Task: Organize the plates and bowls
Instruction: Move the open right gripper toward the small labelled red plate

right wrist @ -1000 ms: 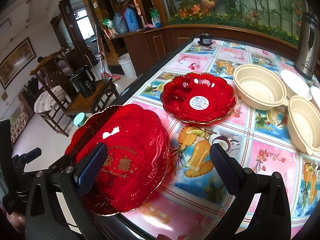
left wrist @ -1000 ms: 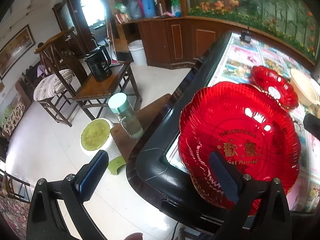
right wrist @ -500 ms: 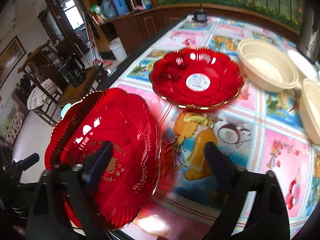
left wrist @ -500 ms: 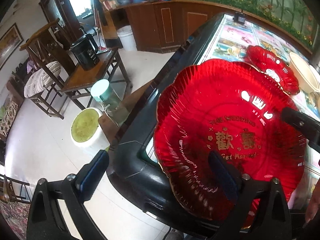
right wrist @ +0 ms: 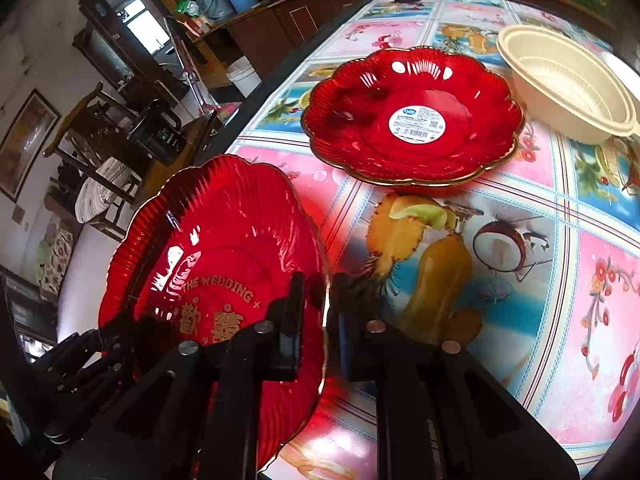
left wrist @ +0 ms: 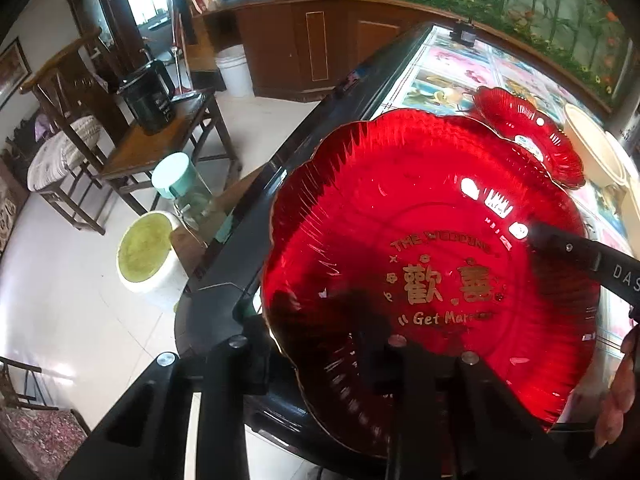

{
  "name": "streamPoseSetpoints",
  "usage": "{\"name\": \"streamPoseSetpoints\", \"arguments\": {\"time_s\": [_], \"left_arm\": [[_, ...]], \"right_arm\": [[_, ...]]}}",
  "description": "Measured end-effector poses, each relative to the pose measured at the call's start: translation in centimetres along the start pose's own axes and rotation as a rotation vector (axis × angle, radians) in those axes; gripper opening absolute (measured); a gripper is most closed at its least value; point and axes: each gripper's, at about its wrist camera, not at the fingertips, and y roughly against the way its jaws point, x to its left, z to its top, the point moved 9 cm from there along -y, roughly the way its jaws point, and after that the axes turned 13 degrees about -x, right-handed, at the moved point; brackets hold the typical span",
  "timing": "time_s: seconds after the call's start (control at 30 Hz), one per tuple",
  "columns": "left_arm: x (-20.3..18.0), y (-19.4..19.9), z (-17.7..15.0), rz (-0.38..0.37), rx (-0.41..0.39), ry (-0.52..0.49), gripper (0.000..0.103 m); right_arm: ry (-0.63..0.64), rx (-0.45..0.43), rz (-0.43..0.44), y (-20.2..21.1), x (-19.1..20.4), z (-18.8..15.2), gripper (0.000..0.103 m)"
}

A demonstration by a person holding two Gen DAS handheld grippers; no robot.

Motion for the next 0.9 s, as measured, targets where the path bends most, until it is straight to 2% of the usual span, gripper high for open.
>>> {"name": "streamPoseSetpoints", "arguments": {"time_s": [0.4,0.7,0.9], "left_arm": [[-0.2,0.7,0.3,-0.014,-0.015,-0.032,0.026],[-0.4,5.4,3.2,-0.005,-0.144,-0.06,0.026],[-1.3,6.6,4.1,-0.017,-0.18,-0.089,0.026]], "right_arm": [[0.052,-0.049,-0.011,0.8,-0.1,0.2,0.01],[0.143,-0.199,0.008,6.1,1.4,2.5,0.01],[0.134,-0.234,0.004,7.9,0.9,3.5,0.01]]}}
